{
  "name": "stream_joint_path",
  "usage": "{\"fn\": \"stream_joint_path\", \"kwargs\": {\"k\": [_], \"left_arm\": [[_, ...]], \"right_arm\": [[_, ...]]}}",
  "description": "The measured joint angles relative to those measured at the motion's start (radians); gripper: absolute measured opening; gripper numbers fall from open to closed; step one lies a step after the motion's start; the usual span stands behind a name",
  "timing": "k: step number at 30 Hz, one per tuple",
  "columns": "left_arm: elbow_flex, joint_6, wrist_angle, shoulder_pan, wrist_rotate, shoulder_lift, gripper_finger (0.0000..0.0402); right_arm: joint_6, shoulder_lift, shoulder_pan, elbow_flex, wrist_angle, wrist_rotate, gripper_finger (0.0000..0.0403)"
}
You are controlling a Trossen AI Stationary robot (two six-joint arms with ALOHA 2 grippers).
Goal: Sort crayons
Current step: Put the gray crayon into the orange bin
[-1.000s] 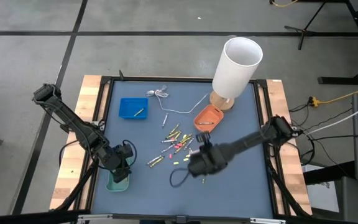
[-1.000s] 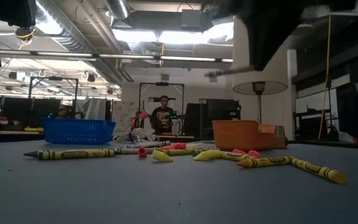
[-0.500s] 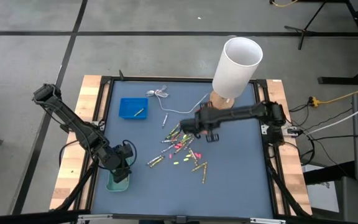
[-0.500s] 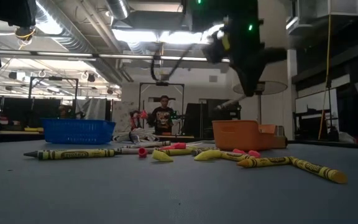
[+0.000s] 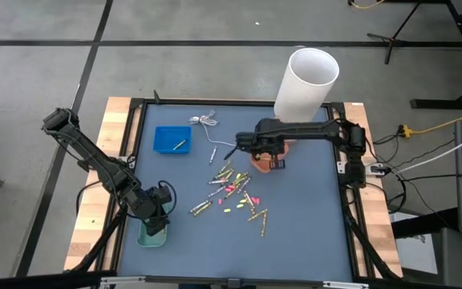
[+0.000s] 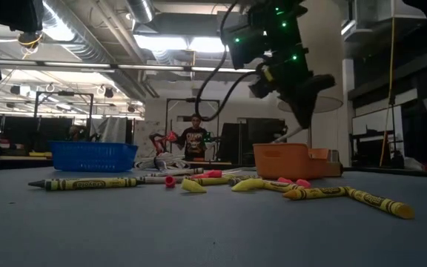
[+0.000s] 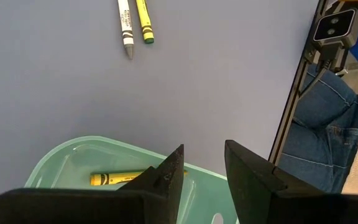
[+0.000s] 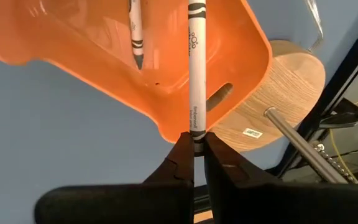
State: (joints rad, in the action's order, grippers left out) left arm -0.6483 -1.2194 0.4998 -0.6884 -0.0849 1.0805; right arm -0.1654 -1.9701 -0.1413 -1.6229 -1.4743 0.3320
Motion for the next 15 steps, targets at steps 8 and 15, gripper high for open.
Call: {"fn": "stream_joint_path", "kwargs": {"k": [8,15], "left_arm": [[0.0,0.0,0.0,0.0,0.0,0.0,0.0101],[0.0,0.0,0.0,0.0,-0.003,0.0,0.0101]], "right_arm": [[0.0,0.0,-0.003,0.0,0.086,-0.022,0.0012],[0.002,0.0,-0.004,0.0,0.097,-0.092,0.0038]]}}
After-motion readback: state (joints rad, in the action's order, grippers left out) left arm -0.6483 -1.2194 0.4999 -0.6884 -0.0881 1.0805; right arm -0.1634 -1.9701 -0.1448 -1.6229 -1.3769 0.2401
